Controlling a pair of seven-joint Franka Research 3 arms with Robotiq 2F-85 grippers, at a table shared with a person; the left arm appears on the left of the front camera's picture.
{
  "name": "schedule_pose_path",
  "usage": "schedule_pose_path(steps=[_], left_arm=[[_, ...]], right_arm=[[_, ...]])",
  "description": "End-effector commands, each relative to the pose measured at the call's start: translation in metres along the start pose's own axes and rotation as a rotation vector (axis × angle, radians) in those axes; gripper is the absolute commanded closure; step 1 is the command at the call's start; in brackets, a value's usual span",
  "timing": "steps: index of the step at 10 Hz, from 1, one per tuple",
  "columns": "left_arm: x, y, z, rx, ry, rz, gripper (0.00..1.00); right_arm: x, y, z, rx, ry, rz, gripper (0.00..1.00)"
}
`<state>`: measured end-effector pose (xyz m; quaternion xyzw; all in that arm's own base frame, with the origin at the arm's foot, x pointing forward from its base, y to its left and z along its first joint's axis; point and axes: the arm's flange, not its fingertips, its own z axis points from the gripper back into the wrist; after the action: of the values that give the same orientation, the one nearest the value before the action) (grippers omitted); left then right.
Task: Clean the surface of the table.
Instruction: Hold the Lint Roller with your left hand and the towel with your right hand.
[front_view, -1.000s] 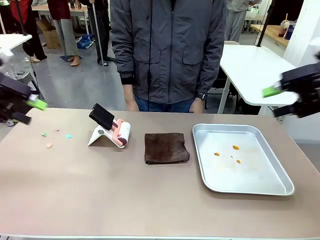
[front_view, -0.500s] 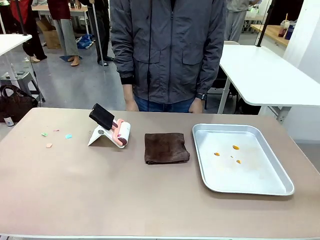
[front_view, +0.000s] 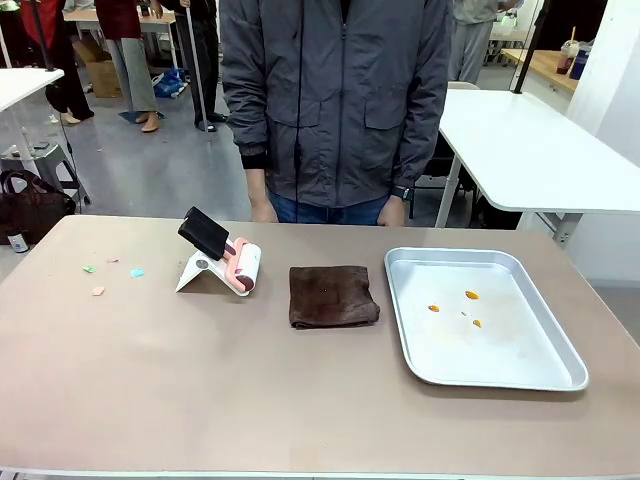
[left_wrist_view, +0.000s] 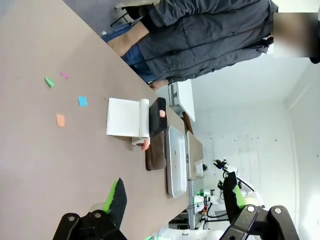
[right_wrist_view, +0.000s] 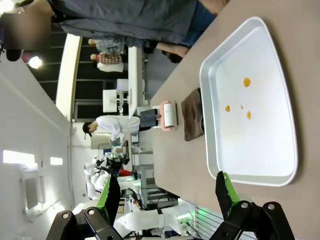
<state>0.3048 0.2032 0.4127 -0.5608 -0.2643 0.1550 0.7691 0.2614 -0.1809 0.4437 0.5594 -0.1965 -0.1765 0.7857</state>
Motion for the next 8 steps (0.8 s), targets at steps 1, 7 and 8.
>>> schedule_pose_path(steps=[1, 7, 8], left_arm=[[0.0022, -0.0045, 0.0018, -0.005, 0.023, -0.034, 0.0], [0.0023, -0.0064, -0.0004, 0.003, 0.017, -0.013, 0.0], [0.0108, -0.0099, 0.0004, 0.06, 0.02, -0.004, 0.0]], right_arm=[[-0.0005, 0.0151, -0.0017, -0.001, 0.006, 0.032, 0.0], [-0.0022, 0.0133, -0.0024, -0.025, 0.016, 0.016, 0.0], [-0.0054, 0.0207, -0.0106, -0.105, -0.036, 0.035, 0.0]])
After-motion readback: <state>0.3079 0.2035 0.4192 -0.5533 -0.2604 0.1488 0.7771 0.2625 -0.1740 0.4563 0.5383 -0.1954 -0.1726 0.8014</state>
